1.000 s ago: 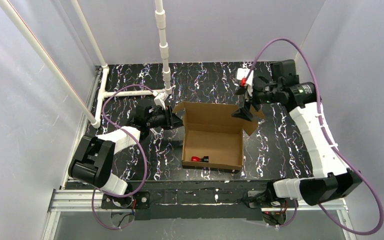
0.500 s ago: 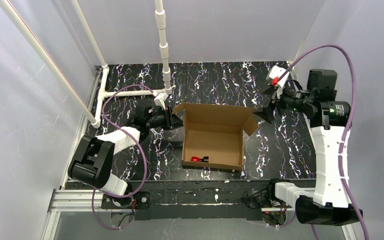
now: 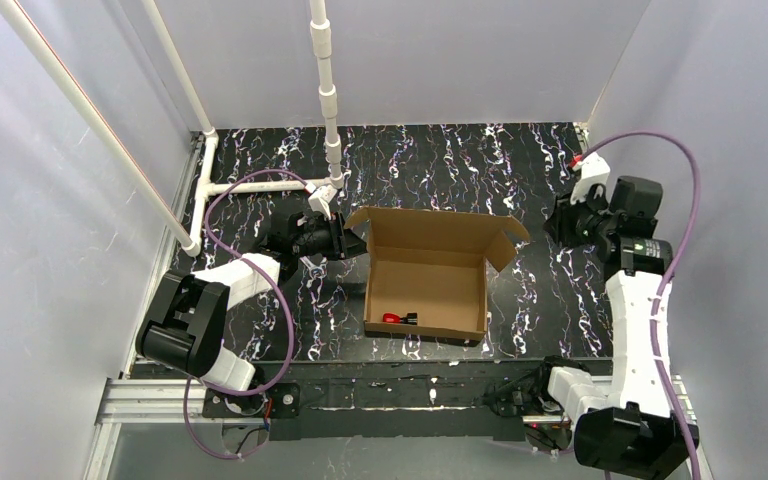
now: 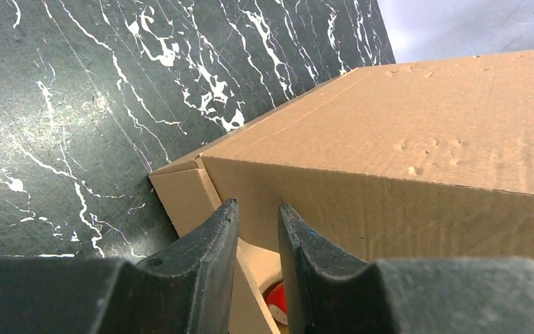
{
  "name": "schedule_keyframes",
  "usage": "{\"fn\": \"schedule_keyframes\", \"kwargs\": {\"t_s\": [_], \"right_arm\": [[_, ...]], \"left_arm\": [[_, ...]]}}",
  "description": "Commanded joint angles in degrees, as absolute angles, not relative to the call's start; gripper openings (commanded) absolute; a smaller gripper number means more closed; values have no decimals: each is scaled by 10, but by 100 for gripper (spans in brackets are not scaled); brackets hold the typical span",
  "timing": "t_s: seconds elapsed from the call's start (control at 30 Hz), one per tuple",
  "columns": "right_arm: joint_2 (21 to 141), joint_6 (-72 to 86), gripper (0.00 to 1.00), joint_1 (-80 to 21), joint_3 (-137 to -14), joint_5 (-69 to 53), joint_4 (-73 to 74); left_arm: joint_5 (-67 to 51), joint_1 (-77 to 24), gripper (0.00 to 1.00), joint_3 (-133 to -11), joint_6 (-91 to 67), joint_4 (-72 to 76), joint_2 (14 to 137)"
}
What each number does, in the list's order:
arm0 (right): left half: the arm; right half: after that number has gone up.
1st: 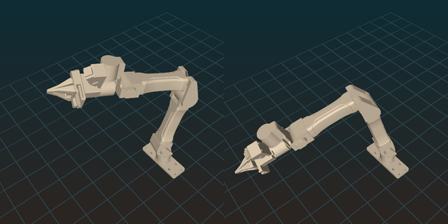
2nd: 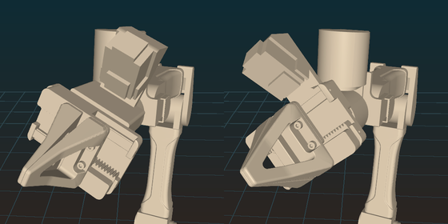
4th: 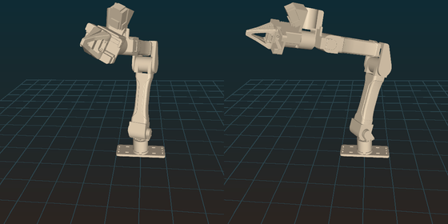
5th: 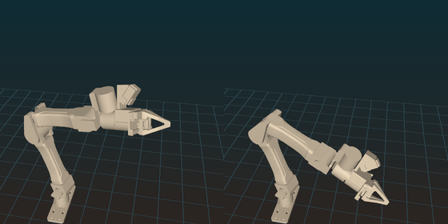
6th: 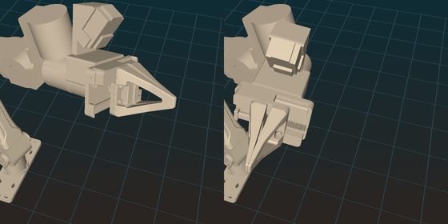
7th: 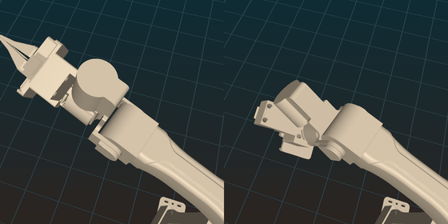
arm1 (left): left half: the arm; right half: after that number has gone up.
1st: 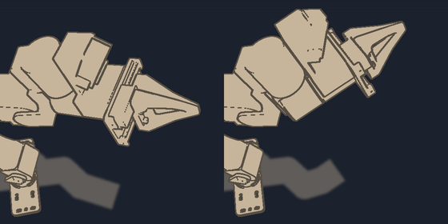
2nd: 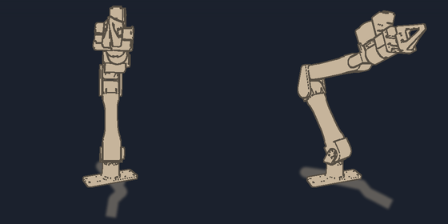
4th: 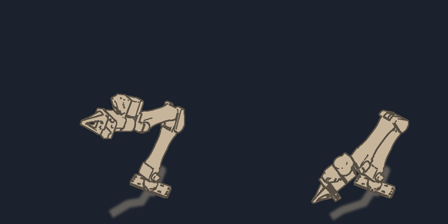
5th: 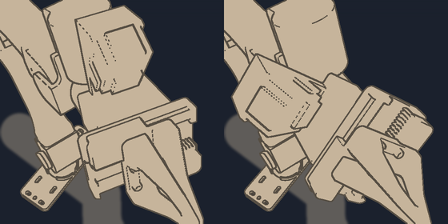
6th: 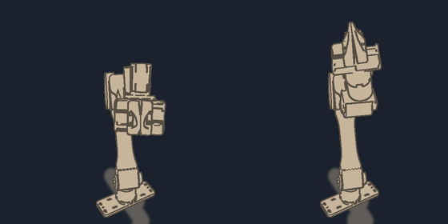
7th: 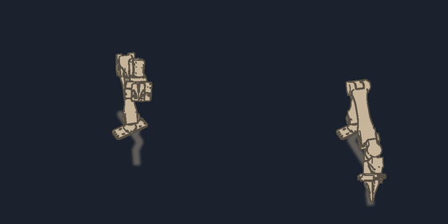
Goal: Fold the paper box
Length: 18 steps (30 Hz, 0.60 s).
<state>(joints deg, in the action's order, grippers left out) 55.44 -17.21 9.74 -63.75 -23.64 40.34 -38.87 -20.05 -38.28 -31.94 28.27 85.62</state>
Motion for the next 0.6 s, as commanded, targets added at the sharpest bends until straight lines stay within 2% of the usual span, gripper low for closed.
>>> {"fn": "schedule_keyframes", "kwargs": {"t_s": [0.0,0.17,0.43,0.57], "right_arm": [[553,-83,28,105,-542,-242,314],[570,-37,24,111,-473,-330,250],[655,-19,21,103,-453,-415,221],[667,-13,20,62,-442,-434,208]], "left_arm": [[-406,-201,26,-381,-313,288,833],[-408,-201,26,-383,-314,290,837],[-410,-204,26,-385,-314,295,847],[-410,-206,26,-386,-314,297,850]]}}
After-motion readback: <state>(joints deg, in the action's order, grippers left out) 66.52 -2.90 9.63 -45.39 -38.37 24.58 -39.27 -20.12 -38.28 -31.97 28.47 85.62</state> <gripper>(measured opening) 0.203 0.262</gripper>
